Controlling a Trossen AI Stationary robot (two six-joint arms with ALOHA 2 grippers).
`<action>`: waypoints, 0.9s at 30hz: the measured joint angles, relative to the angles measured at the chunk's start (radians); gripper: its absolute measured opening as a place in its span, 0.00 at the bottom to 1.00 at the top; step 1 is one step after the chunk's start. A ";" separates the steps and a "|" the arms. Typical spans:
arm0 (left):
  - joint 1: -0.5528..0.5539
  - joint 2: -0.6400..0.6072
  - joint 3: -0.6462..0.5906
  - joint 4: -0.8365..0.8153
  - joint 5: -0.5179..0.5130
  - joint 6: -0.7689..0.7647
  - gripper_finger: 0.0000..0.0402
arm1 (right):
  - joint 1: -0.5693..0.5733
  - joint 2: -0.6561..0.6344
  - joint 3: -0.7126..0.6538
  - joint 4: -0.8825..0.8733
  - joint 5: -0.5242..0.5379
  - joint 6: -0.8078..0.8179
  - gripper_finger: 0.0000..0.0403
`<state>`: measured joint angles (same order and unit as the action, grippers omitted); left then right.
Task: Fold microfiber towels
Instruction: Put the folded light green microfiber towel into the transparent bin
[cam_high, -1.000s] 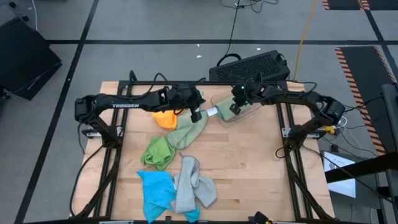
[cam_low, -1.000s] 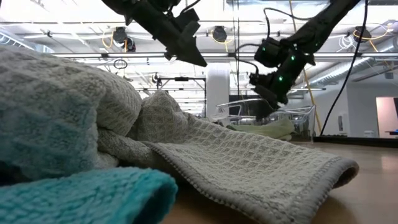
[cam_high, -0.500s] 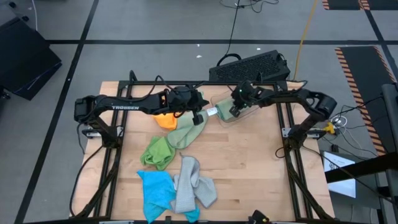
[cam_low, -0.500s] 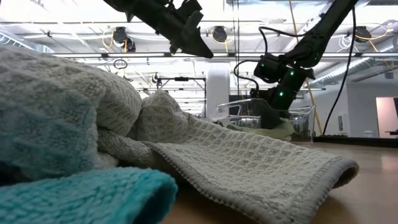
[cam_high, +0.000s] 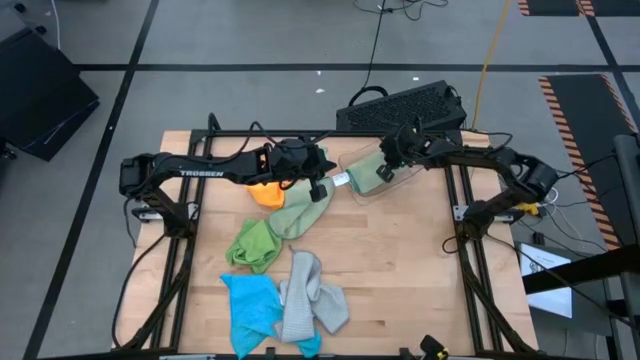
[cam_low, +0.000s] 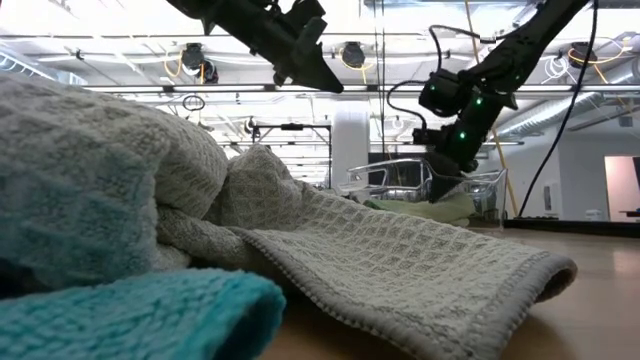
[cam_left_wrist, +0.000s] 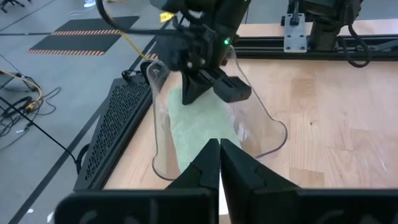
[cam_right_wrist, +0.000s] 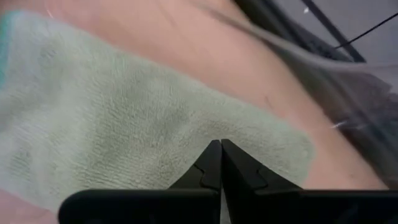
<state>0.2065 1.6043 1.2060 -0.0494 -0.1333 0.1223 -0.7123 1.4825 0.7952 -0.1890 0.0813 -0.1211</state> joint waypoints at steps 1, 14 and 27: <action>-0.001 0.000 0.000 0.000 0.000 0.000 0.02 | 0.000 0.011 0.000 0.002 0.000 -0.001 0.00; -0.006 0.000 0.001 -0.001 0.001 0.000 0.03 | 0.023 0.068 -0.002 0.014 -0.003 0.030 0.00; -0.006 0.008 0.002 0.002 0.003 -0.001 0.04 | 0.033 -0.053 0.034 -0.070 0.050 0.022 0.00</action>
<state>0.2005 1.6122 1.2079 -0.0472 -0.1303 0.1215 -0.6788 1.4291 0.8295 -0.2586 0.1314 -0.0994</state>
